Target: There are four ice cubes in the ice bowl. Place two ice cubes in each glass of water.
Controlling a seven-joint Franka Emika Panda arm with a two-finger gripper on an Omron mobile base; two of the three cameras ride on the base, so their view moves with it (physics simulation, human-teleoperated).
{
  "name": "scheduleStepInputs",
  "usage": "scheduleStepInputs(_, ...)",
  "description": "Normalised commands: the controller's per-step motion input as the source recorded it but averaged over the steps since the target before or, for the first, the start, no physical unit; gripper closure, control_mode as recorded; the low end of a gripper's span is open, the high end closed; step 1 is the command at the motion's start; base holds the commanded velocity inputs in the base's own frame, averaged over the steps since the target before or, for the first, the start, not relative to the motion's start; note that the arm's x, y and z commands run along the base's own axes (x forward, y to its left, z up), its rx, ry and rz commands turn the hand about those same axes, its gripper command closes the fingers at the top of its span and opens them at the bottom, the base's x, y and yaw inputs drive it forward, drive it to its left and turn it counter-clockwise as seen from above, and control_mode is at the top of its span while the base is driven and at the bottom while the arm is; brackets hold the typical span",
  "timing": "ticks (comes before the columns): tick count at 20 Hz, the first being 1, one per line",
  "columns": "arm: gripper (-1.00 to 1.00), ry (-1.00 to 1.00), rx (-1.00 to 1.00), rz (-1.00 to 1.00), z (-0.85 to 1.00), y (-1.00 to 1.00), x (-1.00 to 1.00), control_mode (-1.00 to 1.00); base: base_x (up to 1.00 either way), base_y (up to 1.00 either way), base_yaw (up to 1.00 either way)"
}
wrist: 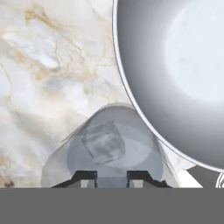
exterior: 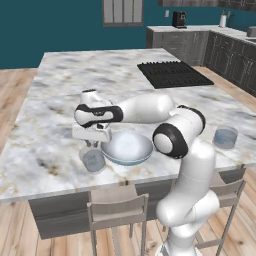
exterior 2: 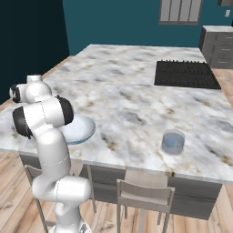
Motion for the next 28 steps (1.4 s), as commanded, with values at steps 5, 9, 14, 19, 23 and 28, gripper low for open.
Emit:
scheduleStepInputs(5,1.00,0.00,-0.03,-0.03,-0.24,0.04,0.01,-1.00,0.00,0.00,0.00)
scheduleStepInputs(9,1.00,0.00,-0.02,-0.03,-0.18,0.04,0.03,-1.00,0.00,0.00,0.00)
scheduleStepInputs(14,1.00,-0.04,0.00,-0.03,-0.06,0.01,0.02,-1.00,0.00,0.00,0.00)
scheduleStepInputs(19,-1.00,-0.03,0.00,-0.03,-0.03,0.00,0.04,-1.00,0.00,0.00,0.00)
scheduleStepInputs(23,-1.00,-0.03,0.00,-0.03,-0.05,0.00,0.01,-1.00,0.00,0.00,0.00)
scheduleStepInputs(28,-1.00,-0.03,0.00,-0.03,-0.05,0.00,0.00,-1.00,0.00,0.00,0.00)
